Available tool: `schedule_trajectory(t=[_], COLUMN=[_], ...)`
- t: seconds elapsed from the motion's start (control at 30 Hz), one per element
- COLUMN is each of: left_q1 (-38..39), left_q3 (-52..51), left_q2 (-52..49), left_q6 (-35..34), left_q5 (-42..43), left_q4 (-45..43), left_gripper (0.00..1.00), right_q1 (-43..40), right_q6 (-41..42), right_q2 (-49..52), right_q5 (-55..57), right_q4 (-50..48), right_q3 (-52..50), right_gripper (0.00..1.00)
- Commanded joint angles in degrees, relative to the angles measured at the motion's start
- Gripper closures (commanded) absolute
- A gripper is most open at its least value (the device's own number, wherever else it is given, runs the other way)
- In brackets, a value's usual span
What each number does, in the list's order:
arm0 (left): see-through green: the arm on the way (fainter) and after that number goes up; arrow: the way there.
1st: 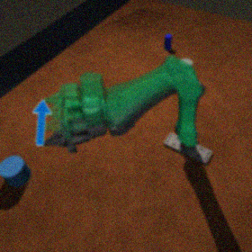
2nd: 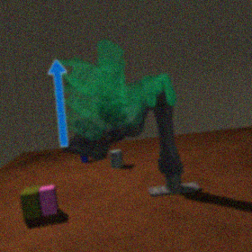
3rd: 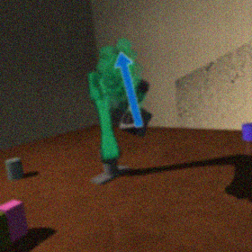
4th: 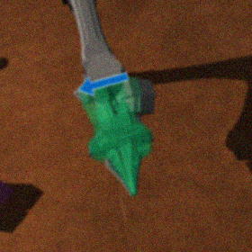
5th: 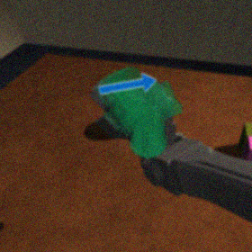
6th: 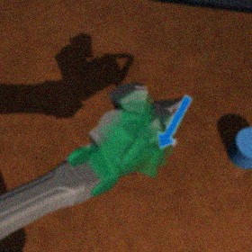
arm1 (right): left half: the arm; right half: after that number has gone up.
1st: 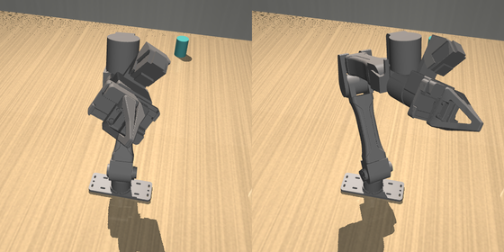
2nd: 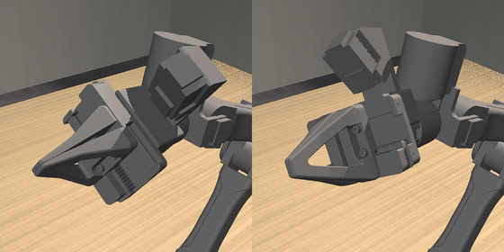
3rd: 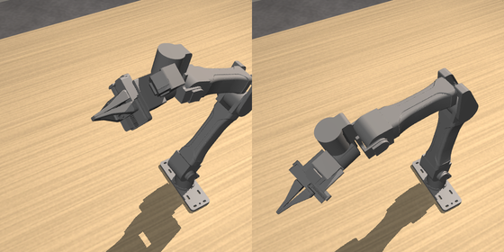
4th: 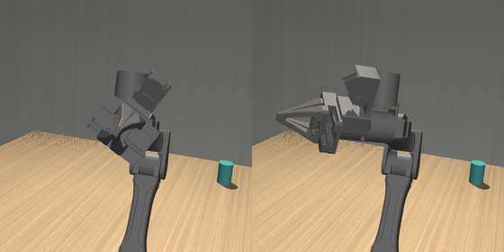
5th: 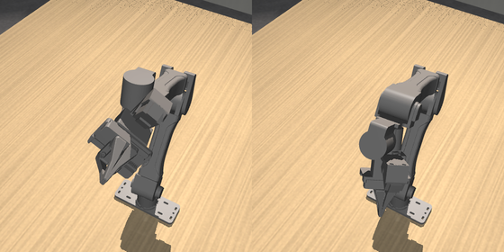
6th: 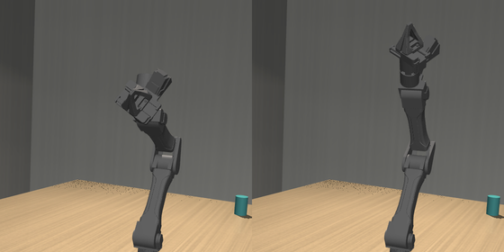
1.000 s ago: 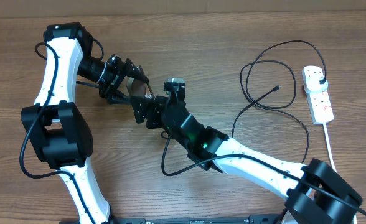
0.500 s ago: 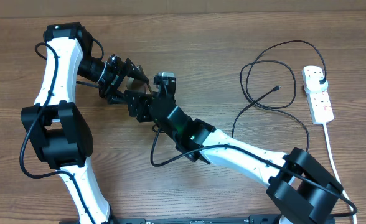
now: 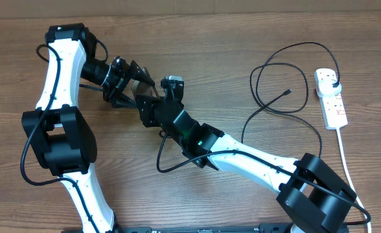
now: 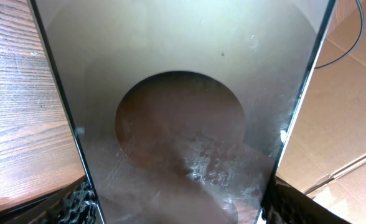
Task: Plug charger to phone and switch on socket
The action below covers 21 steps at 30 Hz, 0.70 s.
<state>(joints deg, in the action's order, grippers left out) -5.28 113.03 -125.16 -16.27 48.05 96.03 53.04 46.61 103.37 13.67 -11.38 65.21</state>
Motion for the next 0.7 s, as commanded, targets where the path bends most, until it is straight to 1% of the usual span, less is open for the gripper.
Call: schedule_trajectory(t=[0.0, 0.1, 0.17, 0.27, 0.37, 0.5, 0.53, 0.67], left_q1=[0.07, 0.07, 0.07, 0.07, 0.07, 0.04, 0.02, -0.81], left_q3=[1.55, 1.55, 1.57, 1.57, 1.57, 1.57, 1.57, 1.68], left_q2=[0.04, 0.04, 0.04, 0.04, 0.04, 0.04, 0.04, 0.04], left_q6=[1.05, 1.05, 1.05, 1.03, 1.03, 0.66, 0.39, 0.48], left_q5=[2.82, 2.82, 2.82, 2.84, 2.82, 3.23, 3.56, 6.67], left_q4=[-0.02, -0.09, -0.09, -0.09, -0.13, -0.15, -0.17, -1.07], left_gripper=[0.36, 0.35, 0.35, 0.34, 0.30, 0.05, 0.00, 0.00], right_q1=[0.26, 0.26, 0.26, 0.26, 0.26, -0.04, -0.46, -3.26], right_q6=[0.09, 0.09, 0.07, 0.09, 0.07, 0.07, 0.09, 0.13], right_q2=[0.26, 0.26, 0.26, 0.26, 0.26, 0.15, 0.04, -1.38], right_q5=[-0.55, -1.77, -1.75, -1.75, -1.75, -1.70, -1.73, -1.75], right_q4=[-0.24, -0.24, 0.20, 0.81, 1.20, 1.25, 1.27, 2.93], right_q3=[1.95, 1.95, 1.95, 1.95, 1.95, 1.95, 1.95, 1.95], right_gripper=[0.64, 0.71, 0.74, 0.77, 0.80, 0.82, 0.83, 0.89])
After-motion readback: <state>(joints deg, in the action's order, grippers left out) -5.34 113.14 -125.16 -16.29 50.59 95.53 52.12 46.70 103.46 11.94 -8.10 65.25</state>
